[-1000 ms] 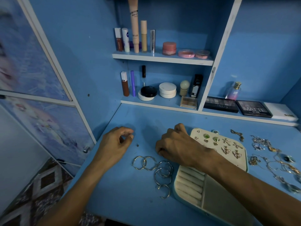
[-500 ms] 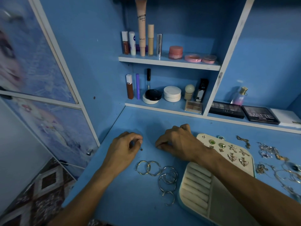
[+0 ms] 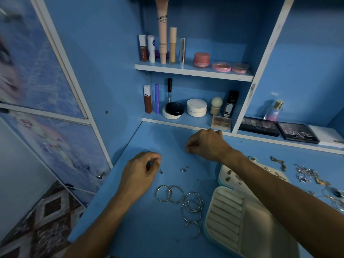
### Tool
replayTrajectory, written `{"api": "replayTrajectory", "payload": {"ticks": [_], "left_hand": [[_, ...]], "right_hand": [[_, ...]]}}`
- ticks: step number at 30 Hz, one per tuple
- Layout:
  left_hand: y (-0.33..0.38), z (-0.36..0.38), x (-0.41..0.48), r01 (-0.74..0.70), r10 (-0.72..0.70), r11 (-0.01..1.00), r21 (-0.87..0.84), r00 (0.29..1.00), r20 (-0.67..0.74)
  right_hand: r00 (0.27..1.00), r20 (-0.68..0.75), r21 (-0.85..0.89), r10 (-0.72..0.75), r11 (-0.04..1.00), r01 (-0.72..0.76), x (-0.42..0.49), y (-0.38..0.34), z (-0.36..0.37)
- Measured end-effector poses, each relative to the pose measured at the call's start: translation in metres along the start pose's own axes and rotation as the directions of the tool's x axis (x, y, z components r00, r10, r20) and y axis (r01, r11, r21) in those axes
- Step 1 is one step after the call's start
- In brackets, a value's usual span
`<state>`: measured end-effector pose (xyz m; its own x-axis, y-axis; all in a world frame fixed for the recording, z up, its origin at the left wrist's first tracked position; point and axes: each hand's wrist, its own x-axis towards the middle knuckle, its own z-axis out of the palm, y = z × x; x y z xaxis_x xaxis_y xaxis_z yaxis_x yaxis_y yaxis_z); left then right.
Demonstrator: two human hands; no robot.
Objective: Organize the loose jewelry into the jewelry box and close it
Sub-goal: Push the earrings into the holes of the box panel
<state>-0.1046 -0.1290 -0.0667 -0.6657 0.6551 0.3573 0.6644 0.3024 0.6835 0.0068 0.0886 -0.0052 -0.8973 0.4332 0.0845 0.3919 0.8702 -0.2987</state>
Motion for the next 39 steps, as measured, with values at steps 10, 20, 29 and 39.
{"api": "replayTrajectory", "payload": {"ticks": [10,20,29,39], "left_hand": [[0.000,0.000,0.000,0.001,-0.001,1.000,0.012,1.000,0.006],[0.002,0.000,-0.001,-0.004,0.004,1.000,0.027,1.000,0.001],[0.004,-0.001,-0.002,0.012,-0.013,0.999,0.039,1.000,0.021],[0.006,-0.005,0.001,0.027,-0.029,0.999,0.029,0.997,0.070]], "right_hand": [[0.995,-0.026,-0.141,-0.098,0.986,0.094,-0.001,-0.003,0.008],[0.994,0.105,-0.024,-0.015,1.000,0.017,0.009,0.001,0.002],[0.991,0.120,-0.067,-0.055,0.996,0.063,0.004,0.001,0.008],[0.998,0.052,0.013,-0.030,0.999,0.030,-0.003,0.002,0.003]]}}
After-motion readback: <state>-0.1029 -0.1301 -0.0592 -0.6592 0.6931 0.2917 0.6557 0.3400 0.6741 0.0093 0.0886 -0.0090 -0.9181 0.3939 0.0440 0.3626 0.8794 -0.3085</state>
